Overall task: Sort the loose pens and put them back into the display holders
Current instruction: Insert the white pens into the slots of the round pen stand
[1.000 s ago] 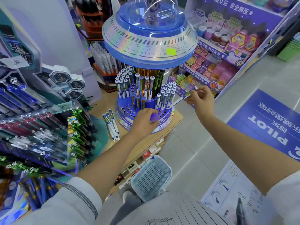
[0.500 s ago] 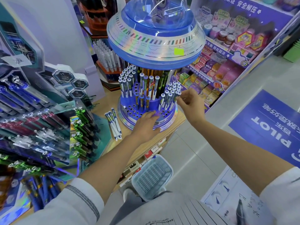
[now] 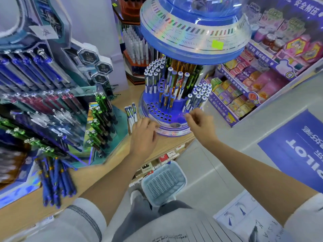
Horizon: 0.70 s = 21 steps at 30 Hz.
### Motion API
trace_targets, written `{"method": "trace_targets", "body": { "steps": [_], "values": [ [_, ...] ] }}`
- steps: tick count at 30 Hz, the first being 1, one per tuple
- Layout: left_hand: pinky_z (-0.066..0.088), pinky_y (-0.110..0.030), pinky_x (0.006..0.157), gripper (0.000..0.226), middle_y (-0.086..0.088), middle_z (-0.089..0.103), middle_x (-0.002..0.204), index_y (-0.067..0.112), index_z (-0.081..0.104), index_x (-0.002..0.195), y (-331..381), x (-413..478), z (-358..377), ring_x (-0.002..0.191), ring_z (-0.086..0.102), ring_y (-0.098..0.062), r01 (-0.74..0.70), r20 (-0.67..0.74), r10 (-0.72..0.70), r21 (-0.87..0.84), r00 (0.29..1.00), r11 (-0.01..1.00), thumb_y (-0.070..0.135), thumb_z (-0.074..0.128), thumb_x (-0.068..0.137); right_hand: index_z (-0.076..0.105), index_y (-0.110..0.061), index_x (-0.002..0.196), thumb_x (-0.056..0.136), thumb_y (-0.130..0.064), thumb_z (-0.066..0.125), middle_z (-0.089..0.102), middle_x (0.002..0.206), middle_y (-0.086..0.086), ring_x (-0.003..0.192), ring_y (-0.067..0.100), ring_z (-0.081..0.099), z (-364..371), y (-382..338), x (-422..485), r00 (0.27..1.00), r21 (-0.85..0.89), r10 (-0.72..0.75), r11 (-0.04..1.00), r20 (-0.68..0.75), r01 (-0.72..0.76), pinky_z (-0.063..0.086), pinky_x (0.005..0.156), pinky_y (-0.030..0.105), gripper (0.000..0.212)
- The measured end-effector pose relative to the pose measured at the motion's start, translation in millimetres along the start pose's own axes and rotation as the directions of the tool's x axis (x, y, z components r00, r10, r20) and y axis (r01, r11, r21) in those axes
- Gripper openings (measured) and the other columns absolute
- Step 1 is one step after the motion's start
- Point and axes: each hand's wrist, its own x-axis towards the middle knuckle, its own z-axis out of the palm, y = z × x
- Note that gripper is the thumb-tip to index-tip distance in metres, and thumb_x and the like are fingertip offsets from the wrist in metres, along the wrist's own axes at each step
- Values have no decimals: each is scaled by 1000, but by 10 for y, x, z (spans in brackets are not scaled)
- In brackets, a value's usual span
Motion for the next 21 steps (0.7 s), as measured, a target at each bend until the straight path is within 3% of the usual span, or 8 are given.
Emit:
{"method": "trace_targets", "body": {
  "steps": [2, 4, 6, 9, 12, 17, 19, 21],
  "values": [
    [40, -41, 91, 28, -2, 55, 103, 16, 65, 102, -138, -218, -23, 102, 50, -24, 38, -52, -35, 70, 998, 997, 6, 59, 77, 56, -19, 82, 95, -20, 58, 53, 62, -13, 57, 2, 49, 185, -55, -52, 980, 5, -117, 993, 159, 118, 37, 56, 14, 13],
    [39, -45, 98, 38, -6, 55, 111, 14, 61, 108, -250, -431, -26, 109, 50, -28, 39, -26, -36, 135, 999, 990, 4, 62, 71, 60, -19, 93, 92, -16, 60, 63, 78, -9, 69, 3, 57, 389, -75, -80, 935, 53, -172, 985, 310, 163, 45, 64, 16, 4],
    [33, -50, 108, 50, -11, 54, 125, 10, 56, 119, -343, -675, -8, 120, 47, -32, 71, 44, -82, 214, 996, 974, 5, 61, 70, 61, -16, 110, 90, -12, 61, 62, 101, -4, 86, 4, 58, 610, -93, -103, 861, 76, -183, 983, 474, 167, 48, 77, 21, 20],
    [22, -47, 114, 66, -18, 46, 141, 6, 47, 134, -448, -1023, 28, 131, 42, -37, 150, 132, -206, 345, 969, 926, 14, 60, 70, 51, -15, 133, 87, -11, 63, 47, 131, 3, 115, 13, 49, 897, -105, -129, 748, -15, -195, 965, 634, 264, 39, 96, 26, 47],
    [15, -47, 116, 79, -20, 37, 149, 0, 39, 141, -519, -1293, 42, 138, 35, -36, 171, 173, -274, 451, 946, 876, 21, 65, 70, 36, -18, 145, 86, -11, 65, 21, 156, 7, 143, 23, 25, 1175, -134, -103, 663, -92, -150, 945, 733, 315, 30, 112, 34, 66],
    [20, -49, 118, 81, -17, 24, 156, 0, 26, 148, -543, -1436, 38, 145, 21, -32, 184, 167, -303, 500, 938, 846, 27, 58, 79, 13, -22, 154, 88, -17, 65, -10, 162, 4, 149, 22, 2, 1567, -197, 97, 671, -182, -164, 892, 723, 414, 16, 116, 31, 84],
    [15, -48, 119, 79, -15, 12, 160, 2, 17, 151, -556, -1468, 59, 148, 10, -29, 191, 173, -320, 515, 931, 835, 27, 52, 84, 6, -16, 154, 89, -22, 64, -12, 161, 7, 149, 24, -6, 1718, -208, 141, 703, -243, -153, 870, 695, 429, 12, 118, 35, 88],
    [16, -47, 119, 78, -14, 14, 160, 4, 20, 151, -582, -1485, 70, 148, 12, -28, 196, 162, -319, 515, 934, 834, 27, 52, 84, -1, -7, 154, 92, -28, 61, -9, 161, 12, 149, 25, -7, 1820, -188, 135, 728, -309, -147, 836, 670, 453, 6, 121, 36, 90]
  ]
}}
